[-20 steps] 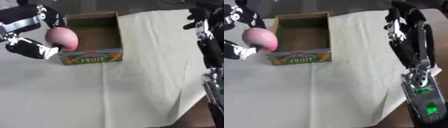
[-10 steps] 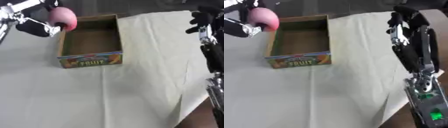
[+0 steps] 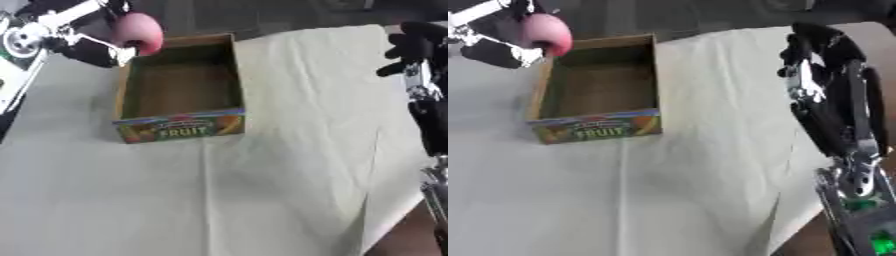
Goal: Pick up objects on the table and place them in the box.
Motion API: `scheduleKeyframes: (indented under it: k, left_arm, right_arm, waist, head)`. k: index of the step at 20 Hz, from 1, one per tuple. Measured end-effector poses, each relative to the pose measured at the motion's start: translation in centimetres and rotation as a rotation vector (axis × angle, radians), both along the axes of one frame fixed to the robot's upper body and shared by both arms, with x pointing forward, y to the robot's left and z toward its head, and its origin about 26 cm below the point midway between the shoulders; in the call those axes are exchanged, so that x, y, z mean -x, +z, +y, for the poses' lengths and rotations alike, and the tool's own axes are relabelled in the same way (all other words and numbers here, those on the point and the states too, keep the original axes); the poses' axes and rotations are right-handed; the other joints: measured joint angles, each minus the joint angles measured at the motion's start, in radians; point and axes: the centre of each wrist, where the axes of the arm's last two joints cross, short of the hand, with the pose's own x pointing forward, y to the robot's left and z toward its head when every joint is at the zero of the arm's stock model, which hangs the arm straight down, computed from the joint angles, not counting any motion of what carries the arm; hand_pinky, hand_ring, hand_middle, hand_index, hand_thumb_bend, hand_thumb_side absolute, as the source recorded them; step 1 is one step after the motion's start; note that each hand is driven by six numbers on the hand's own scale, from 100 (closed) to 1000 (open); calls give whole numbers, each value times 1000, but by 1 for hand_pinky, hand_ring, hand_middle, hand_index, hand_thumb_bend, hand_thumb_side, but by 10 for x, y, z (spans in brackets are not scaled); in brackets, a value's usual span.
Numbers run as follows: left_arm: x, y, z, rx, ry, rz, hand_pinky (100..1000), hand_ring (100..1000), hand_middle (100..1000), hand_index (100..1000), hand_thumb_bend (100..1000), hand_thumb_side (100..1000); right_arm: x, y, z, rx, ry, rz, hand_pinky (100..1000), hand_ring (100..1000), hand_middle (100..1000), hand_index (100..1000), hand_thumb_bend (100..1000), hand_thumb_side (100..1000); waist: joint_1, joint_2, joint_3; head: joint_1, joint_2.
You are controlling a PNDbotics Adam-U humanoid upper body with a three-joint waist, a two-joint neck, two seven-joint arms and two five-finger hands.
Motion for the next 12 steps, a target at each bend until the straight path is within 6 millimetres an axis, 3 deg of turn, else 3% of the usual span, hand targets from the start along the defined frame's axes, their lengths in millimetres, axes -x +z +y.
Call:
scheduleKeyframes:
  k: [8, 12]
  left_arm:
    - [-29, -19, -4, -43, 17, -10, 689, 725, 642, 479, 100, 150]
    - [-40, -36, 5, -61, 43, -15, 687, 725, 640, 477, 101, 147]
  right_arm:
    - [-1, 3, 2, 7, 13, -8, 539, 796, 518, 775, 150, 628]
    - [-1, 8, 4, 8, 26, -25, 540, 796, 518, 775, 154, 630]
  waist:
    - [1, 17, -20]
    - [2, 31, -48]
  head:
    - [13, -10]
    - [20, -17]
